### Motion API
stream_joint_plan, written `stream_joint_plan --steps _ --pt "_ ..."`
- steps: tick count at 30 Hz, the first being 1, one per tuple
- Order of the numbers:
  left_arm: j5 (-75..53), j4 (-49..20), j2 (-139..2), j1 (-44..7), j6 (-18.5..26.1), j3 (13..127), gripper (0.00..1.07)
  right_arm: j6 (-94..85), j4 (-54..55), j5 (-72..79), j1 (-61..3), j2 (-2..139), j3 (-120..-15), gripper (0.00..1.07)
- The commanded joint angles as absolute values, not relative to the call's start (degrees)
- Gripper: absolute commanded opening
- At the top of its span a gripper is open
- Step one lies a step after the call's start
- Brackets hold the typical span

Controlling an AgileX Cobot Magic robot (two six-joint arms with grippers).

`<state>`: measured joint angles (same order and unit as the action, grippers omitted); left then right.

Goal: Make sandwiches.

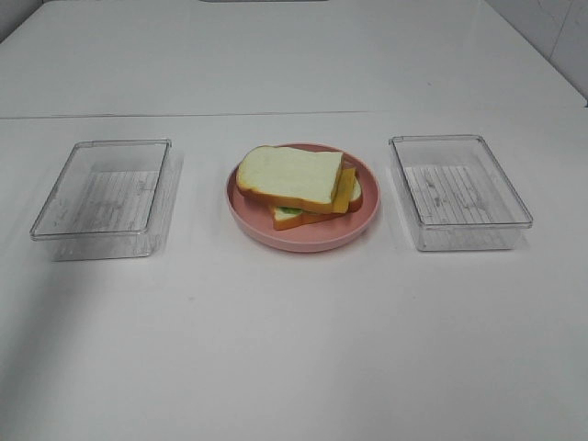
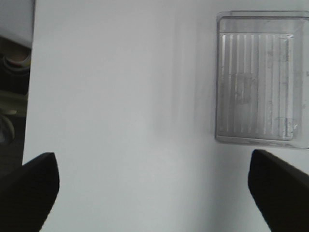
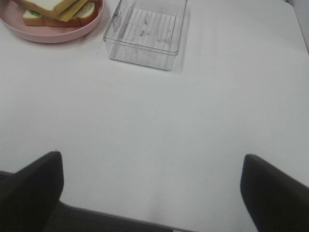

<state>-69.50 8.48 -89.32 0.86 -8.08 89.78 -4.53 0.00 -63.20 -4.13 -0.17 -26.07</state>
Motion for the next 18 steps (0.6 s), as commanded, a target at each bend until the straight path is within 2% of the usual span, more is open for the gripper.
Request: stream_joint_plan --steps 1,4,11,18 --pt "-75.29 8.25 -84.28 3.38 -9.00 85.94 1.01 -4.76 0.00 -62.97 -3.84 -2.23 -26.01 0.97" --pt "-75.23 8.25 -78.95 5.33 -9.05 81.25 1.01 -4.76 0.00 -62.97 -3.84 -2.23 -26.01 0.97" --pt "-74.48 6.70 -66.98 5.39 -9.05 71.22 1.01 -4.76 0.00 -62.97 -3.84 -2.23 -26.01 0.97" --pt "-73.63 5.90 -54.55 5.39 -11.80 61.42 1.01 -4.76 0.00 -62.97 -3.84 -2.23 -26.01 0.97"
